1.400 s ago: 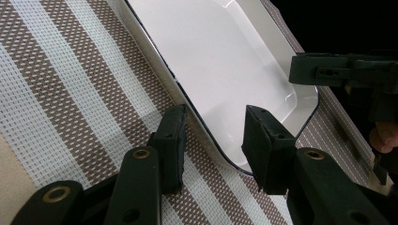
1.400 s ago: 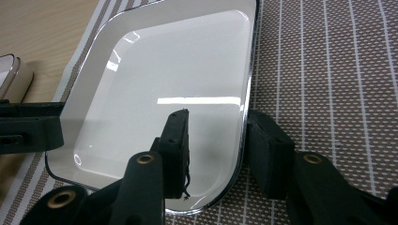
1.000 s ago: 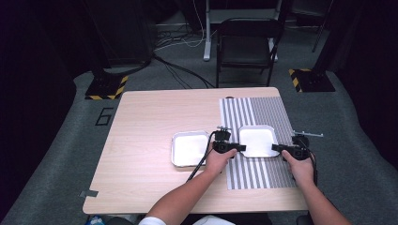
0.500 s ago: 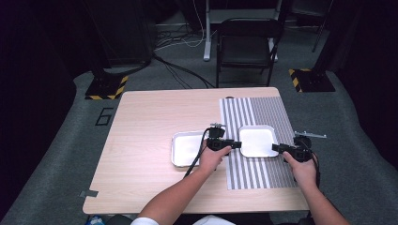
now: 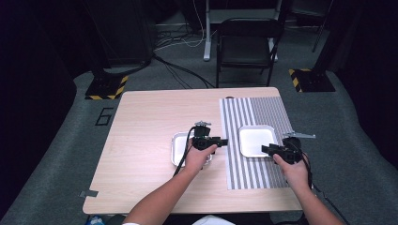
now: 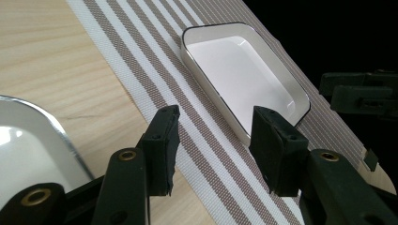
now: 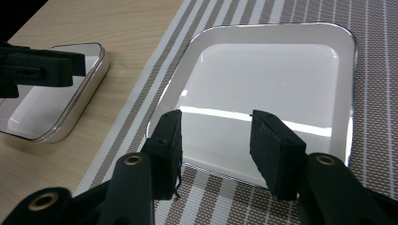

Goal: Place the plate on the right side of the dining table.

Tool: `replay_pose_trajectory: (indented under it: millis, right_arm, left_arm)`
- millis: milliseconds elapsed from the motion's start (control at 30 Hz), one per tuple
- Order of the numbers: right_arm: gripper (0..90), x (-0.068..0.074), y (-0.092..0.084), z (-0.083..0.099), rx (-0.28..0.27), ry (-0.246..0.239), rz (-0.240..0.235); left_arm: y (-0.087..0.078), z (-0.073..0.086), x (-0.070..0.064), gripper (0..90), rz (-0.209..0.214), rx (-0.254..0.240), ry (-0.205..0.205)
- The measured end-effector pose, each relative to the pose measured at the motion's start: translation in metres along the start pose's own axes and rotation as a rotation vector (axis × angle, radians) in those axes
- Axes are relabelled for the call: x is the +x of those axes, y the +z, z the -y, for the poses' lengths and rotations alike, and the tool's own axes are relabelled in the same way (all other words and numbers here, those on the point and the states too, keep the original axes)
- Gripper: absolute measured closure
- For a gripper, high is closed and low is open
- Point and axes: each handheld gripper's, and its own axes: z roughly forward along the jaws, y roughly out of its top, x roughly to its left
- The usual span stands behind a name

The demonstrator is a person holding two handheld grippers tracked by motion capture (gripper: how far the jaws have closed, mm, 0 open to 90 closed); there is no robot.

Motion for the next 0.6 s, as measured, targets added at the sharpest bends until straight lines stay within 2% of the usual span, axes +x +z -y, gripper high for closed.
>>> replay_pose_trajectory:
  millis: [100,233,433,600]
  right_arm:
    - [53.5,0.007,0.003,0.000,0.002,-0.011,-0.011]
    - [53.6,0.016,0.005,0.000,0.002,-0.017,-0.024]
    - [53.6,0.032,0.010,-0.001,0.005,-0.032,-0.059]
    - [53.6,0.040,0.015,-0.001,0.007,-0.039,-0.071]
  left_arm:
    - [-0.008,0.001,0.003,52.0,-0.005,-0.008,-0.005]
    - [-0.018,0.003,0.008,51.8,-0.015,-0.013,0.008]
    - [-0.034,0.008,0.017,51.0,-0.043,-0.021,-0.004]
    - [-0.049,0.012,0.027,50.7,-0.067,-0.038,-0.014]
